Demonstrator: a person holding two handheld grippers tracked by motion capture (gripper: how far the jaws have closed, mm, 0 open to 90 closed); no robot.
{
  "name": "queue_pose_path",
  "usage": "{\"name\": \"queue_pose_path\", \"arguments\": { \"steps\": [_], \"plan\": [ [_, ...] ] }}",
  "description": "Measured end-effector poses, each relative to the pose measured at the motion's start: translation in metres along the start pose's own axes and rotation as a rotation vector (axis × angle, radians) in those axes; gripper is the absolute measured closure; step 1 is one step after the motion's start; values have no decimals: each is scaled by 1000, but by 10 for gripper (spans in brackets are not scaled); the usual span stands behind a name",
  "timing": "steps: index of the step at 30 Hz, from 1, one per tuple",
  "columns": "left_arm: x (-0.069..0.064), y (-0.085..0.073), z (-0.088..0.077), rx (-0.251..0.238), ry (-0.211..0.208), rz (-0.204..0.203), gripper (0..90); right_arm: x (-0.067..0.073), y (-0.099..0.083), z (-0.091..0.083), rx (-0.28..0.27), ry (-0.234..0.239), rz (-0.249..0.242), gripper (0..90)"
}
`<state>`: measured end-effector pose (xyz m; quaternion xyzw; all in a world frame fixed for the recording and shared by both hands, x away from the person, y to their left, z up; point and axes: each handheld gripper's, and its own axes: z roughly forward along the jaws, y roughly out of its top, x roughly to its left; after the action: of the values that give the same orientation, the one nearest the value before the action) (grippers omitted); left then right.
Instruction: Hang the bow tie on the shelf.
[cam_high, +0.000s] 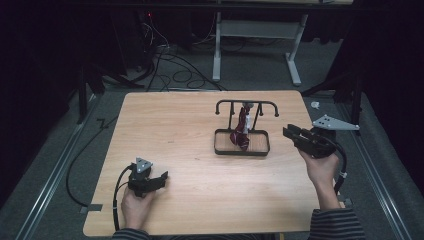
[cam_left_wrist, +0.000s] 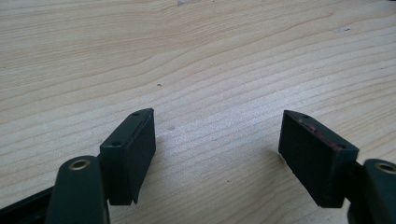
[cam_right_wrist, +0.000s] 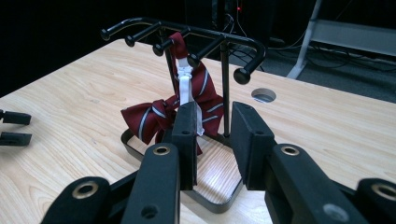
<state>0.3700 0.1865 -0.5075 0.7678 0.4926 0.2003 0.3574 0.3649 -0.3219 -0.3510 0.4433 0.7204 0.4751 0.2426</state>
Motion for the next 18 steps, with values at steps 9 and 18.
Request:
{"name": "queue_pose_path", "arguments": {
  "steps": [9, 18],
  "plan": [
    [0, 0, 0, 4, 2, 4, 280, 1, -9, -9, -10, 3, 10, 721],
    [0, 0, 0, 2, 2, 3, 279, 2, -19, -16, -18, -5, 20, 723]
  ]
}}
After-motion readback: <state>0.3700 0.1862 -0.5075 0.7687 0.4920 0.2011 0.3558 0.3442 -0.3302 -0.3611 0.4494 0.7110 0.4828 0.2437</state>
